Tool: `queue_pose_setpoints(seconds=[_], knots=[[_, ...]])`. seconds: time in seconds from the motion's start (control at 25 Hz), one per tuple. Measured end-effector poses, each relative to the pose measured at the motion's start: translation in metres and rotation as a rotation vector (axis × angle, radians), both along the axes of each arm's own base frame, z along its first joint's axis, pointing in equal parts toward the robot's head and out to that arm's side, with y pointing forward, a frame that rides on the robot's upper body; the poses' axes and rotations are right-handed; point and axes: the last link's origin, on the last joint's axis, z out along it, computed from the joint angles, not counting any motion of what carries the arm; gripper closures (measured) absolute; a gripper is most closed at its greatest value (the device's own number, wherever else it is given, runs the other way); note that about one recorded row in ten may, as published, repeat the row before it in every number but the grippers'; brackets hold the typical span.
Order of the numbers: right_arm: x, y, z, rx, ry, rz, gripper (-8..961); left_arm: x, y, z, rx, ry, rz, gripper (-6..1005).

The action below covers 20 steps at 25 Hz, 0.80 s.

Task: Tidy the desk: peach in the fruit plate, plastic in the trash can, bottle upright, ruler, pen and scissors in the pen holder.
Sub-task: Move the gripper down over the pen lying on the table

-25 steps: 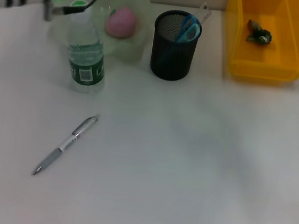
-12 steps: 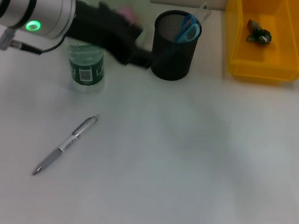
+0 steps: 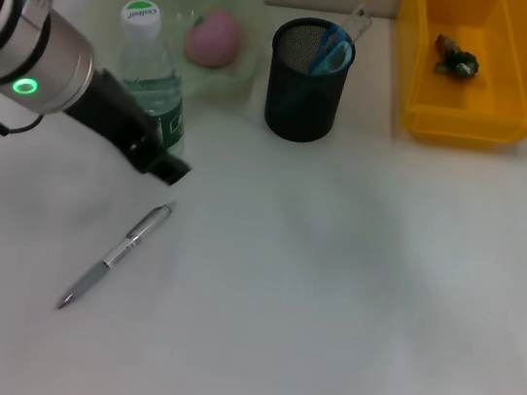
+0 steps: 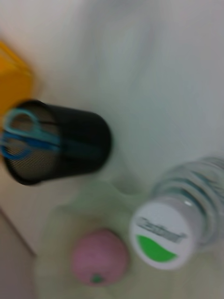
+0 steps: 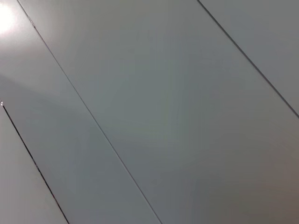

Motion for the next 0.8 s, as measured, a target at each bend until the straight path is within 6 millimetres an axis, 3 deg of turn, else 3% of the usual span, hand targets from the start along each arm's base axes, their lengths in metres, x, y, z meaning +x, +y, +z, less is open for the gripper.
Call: queue_pose_setpoints(seconds=[0.52, 0.8], knots=[[0.002, 0.007, -0.003, 0.041, -0.070, -0.014, 301, 0.012, 0.003, -0.020, -0.033, 0.081, 0.208, 336], [0.002, 0.009, -0.001, 0.048, -0.081, -0.011, 302, -0.001, 0.012, -0.043, -0.089, 0.065, 0.298, 338]])
